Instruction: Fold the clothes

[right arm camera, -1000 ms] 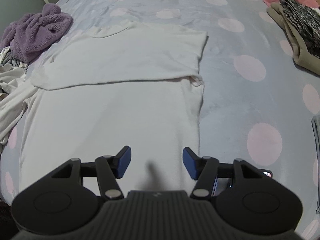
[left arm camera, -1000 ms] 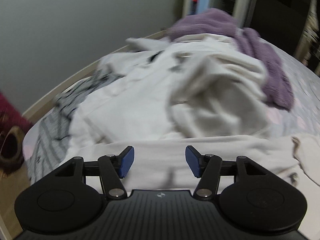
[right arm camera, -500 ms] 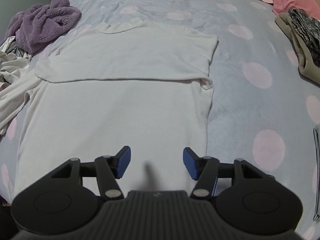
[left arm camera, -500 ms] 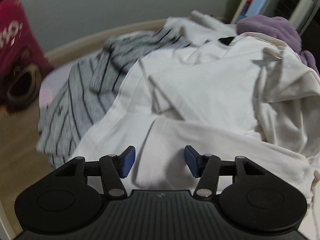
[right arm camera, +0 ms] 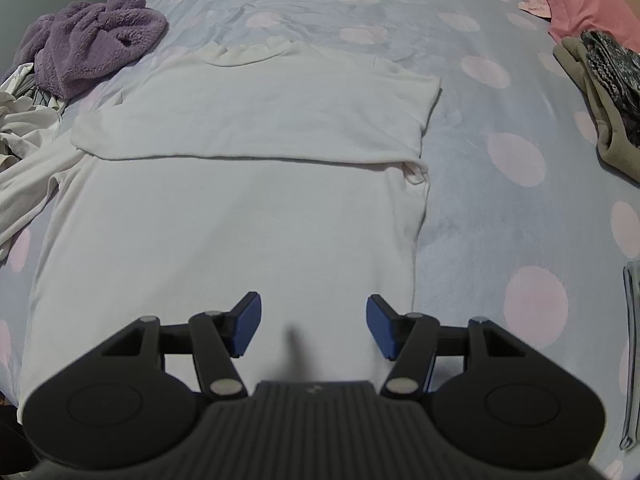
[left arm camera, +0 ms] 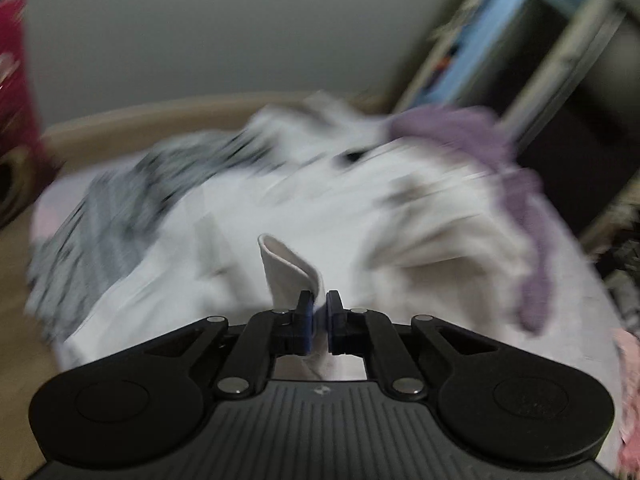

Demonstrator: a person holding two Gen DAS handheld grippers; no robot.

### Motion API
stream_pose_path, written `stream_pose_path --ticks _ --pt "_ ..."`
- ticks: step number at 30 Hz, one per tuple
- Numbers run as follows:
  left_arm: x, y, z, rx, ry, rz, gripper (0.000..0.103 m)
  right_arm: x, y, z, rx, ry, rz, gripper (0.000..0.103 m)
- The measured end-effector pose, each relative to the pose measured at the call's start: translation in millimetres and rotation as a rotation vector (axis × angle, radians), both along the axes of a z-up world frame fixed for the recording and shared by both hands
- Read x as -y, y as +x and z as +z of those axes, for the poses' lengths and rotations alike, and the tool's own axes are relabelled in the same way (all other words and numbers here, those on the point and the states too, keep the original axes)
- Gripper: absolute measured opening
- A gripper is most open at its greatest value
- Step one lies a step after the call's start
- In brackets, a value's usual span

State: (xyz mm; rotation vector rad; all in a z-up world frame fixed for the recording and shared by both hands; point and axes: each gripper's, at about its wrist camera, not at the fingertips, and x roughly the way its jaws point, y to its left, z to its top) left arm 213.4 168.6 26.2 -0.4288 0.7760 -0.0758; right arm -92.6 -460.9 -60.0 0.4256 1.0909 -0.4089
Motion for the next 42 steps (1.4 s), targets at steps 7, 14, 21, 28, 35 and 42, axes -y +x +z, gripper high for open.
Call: stream_pose_path --ticks 7,14,21,28,35,42 --pt "101 -17 60 0.197 -0.004 -0.269 0.004 12 4 10 0.017 0.001 -0.015 0.061" --pt "235 -38 74 0.227 0.054 -0.569 0.004 32 2 34 0.06 0.001 -0.009 0.061" --pt "362 -84 35 0.18 0.079 -0.852 0.004 45 8 33 0.052 -0.005 0.006 0.065" --pt "444 -139 -46 0.079 0.187 -1.063 0.004 59 8 14 0.043 0.078 -0.038 0.066" --pt "458 -169 -110 -0.057 0.296 -1.198 0.005 53 10 -4 0.032 0.062 -0.033 0.066" --pt "450 -167 -108 -0.036 0.316 -1.182 0.022 57 1 7 0.165 -0.009 -0.091 0.066"
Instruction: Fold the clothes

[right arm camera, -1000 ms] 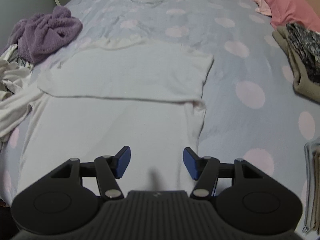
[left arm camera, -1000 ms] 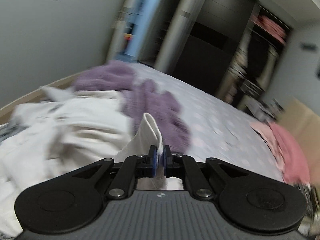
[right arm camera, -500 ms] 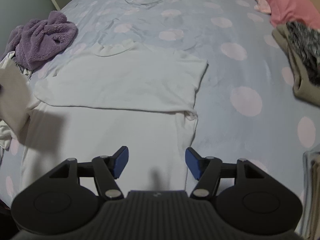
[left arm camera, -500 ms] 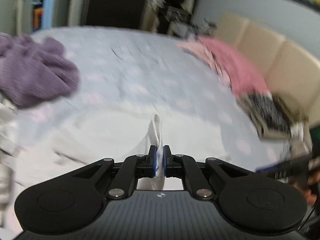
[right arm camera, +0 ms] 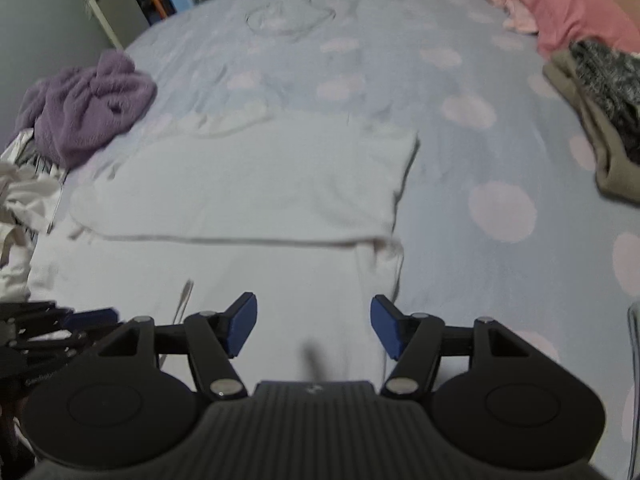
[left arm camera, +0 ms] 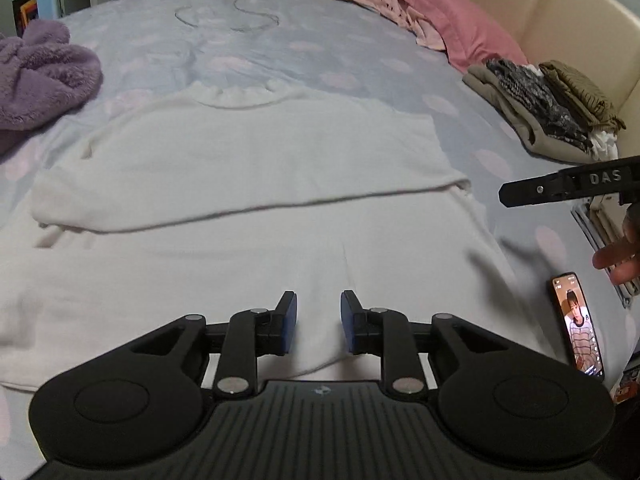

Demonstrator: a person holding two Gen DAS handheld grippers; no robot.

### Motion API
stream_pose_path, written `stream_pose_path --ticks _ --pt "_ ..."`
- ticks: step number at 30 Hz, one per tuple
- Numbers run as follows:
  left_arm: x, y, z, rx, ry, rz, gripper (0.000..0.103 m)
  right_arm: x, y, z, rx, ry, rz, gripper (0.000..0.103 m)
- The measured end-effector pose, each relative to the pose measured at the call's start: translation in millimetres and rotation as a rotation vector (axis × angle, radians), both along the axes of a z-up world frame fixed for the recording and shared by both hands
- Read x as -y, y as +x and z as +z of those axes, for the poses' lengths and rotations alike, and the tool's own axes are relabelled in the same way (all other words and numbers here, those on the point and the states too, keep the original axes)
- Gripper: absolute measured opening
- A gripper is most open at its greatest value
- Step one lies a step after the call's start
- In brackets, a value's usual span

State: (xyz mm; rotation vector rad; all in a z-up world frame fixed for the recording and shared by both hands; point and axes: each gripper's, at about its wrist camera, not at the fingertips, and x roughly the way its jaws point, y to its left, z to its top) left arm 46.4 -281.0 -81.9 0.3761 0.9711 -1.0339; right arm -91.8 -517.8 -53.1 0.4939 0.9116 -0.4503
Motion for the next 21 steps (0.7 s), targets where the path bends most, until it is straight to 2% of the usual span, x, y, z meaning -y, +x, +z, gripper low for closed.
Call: stream_pose_path --ticks 3,4,5,9,15,21 --pt "-2 11 13 -0.024 0.005 0.005 0.03 3 1 1 0.027 0.024 0.014 0.066" --pt "-5 15 18 -0.011 0.011 0.016 0.041 3 2 1 0.027 0.023 0.017 0.066" --pt "-11 20 24 0.016 0.023 0.028 0.046 3 2 2 0.026 0.023 0.019 0.066" --pt "-38 41 43 0.083 0.077 0.062 0.046 5 9 8 -0.001 0.006 0.023 0.066" --pt "-79 81 58 0.122 0.095 0.201 0.047 17 20 28 -0.011 0.015 -0.011 0.066" --pt "-99 119 54 0.101 0.095 0.339 0.047 -3 46 16 -0.065 0.058 0.047 0.066"
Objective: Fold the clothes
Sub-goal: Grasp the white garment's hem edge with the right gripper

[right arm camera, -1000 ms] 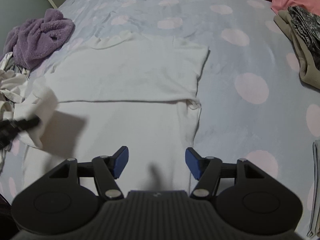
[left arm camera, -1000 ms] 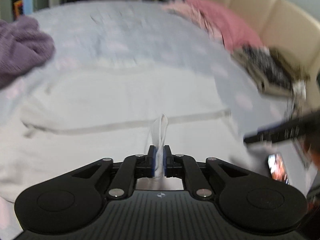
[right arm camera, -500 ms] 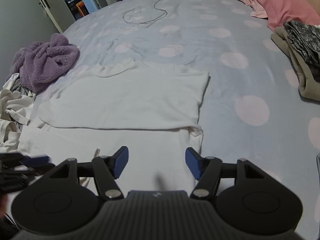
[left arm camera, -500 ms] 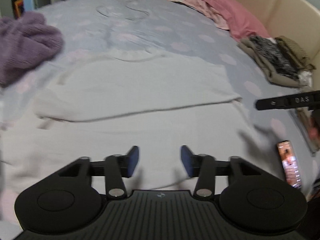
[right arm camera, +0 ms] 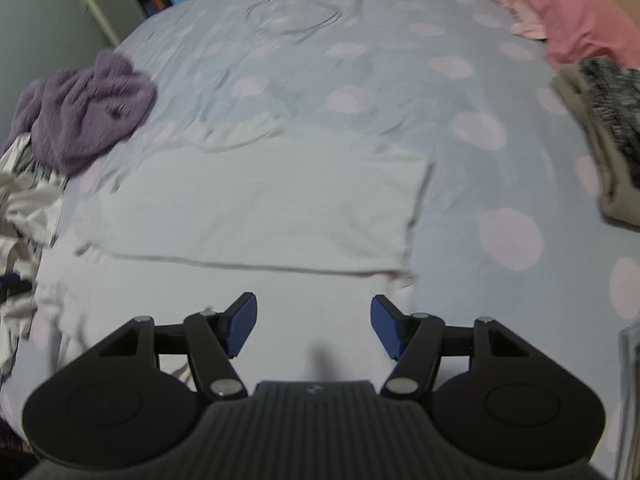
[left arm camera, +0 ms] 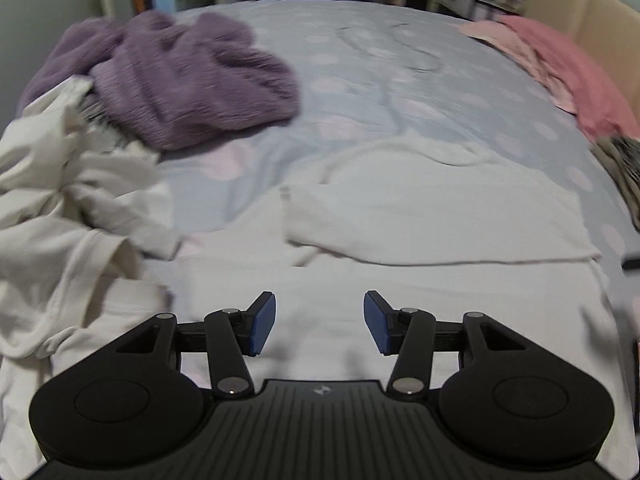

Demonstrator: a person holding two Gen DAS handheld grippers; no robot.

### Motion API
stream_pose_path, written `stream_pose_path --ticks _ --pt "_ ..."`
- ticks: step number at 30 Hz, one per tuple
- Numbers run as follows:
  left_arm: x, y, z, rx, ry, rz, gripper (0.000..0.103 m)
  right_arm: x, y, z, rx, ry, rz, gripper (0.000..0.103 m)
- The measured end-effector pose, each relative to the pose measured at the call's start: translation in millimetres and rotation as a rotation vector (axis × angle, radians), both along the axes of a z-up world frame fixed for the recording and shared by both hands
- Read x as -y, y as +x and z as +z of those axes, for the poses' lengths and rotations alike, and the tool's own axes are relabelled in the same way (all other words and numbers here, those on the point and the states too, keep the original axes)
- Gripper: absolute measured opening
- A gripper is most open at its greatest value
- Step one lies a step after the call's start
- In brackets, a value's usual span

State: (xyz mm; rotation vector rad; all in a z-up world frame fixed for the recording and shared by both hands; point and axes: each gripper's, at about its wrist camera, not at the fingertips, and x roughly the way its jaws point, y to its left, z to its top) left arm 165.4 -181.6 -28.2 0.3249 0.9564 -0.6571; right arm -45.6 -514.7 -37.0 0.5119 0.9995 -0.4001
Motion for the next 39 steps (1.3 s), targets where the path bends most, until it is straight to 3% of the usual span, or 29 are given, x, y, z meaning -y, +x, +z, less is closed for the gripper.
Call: stream_pose_path --ticks 6,9,14,17,18,19,21,27,33,39 --pt "-15 21 3 -0.019 -0.025 0.07 0.047 -26 30 -32 -0.055 0.061 0.056 0.065" --pt "-22 29 4 -0.01 -0.025 0.095 0.047 -34 46 -50 -0.045 0.146 0.052 0.054" --pt "-37 44 2 -0.035 -0.03 0.164 0.047 -54 75 -71 -0.044 0.184 0.065 0.048" --pt "-41 48 1 -0.042 -0.036 0.178 0.047 -64 88 -82 -0.05 0.189 0.064 0.038" --pt "-41 49 1 -0.04 -0.034 0.178 0.047 -68 91 -84 -0.052 0.189 0.065 0.032" --pt "-41 49 2 -0.039 -0.033 0.178 0.047 -72 93 -85 -0.055 0.178 0.07 0.017" --pt "-42 51 1 -0.035 -0.03 0.182 0.047 -79 97 -81 -0.056 0.148 0.092 0.012" --pt "-47 60 -4 -0.045 -0.026 0.22 0.047 -101 108 -30 -0.015 0.087 0.188 0.009" --pt "-51 64 -3 -0.047 -0.036 0.24 0.047 -122 141 72 0.14 0.013 0.276 0.009" --pt "-53 67 -3 -0.048 -0.038 0.251 0.047 -133 183 159 0.233 -0.083 0.308 0.008"
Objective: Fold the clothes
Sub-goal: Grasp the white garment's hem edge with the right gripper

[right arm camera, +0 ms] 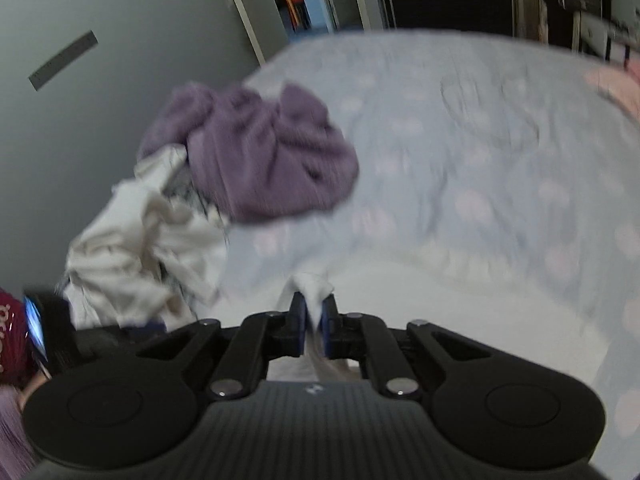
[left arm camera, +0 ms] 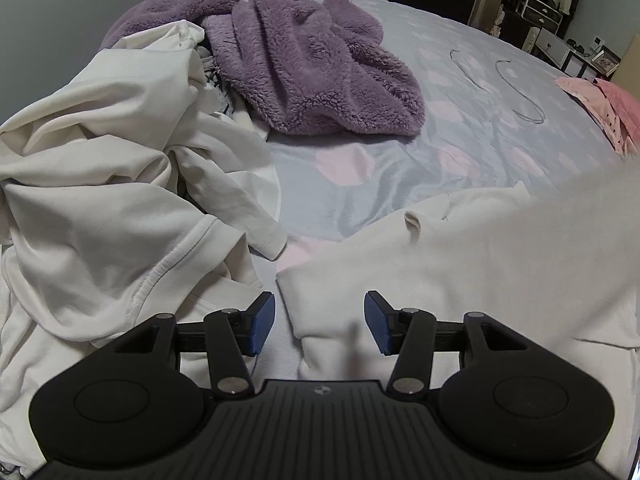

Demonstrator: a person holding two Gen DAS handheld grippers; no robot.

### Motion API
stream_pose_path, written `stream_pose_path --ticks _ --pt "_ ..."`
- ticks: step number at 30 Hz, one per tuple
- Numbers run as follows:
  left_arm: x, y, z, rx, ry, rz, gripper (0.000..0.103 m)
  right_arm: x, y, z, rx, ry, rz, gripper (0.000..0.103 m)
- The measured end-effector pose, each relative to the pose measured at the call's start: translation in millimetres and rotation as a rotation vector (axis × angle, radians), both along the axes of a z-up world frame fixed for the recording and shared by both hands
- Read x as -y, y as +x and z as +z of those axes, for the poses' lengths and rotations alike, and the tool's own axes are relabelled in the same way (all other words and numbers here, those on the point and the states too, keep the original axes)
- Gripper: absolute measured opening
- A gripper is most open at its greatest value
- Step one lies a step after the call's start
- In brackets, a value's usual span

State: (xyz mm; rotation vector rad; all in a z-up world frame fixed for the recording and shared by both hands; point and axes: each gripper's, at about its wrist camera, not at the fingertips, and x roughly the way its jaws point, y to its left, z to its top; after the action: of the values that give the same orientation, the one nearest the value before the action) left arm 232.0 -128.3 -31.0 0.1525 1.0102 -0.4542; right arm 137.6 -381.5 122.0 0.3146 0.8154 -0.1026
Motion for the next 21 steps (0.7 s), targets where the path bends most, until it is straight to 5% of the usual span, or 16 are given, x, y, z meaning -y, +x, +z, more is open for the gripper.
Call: stream_pose_path --ticks 7,12,21 --pt "-2 1 0 0.002 -0.007 -0.002 0.047 17 19 64 0.078 -0.08 -0.056 0.008" --pt "5 -3 -8 -0.003 0.017 -0.036 0.047 57 -3 79 0.088 -0.123 -0.157 0.008" --pt "33 -15 -22 0.013 0.062 -0.151 0.047 150 -55 10 -0.037 -0.068 -0.365 0.009"
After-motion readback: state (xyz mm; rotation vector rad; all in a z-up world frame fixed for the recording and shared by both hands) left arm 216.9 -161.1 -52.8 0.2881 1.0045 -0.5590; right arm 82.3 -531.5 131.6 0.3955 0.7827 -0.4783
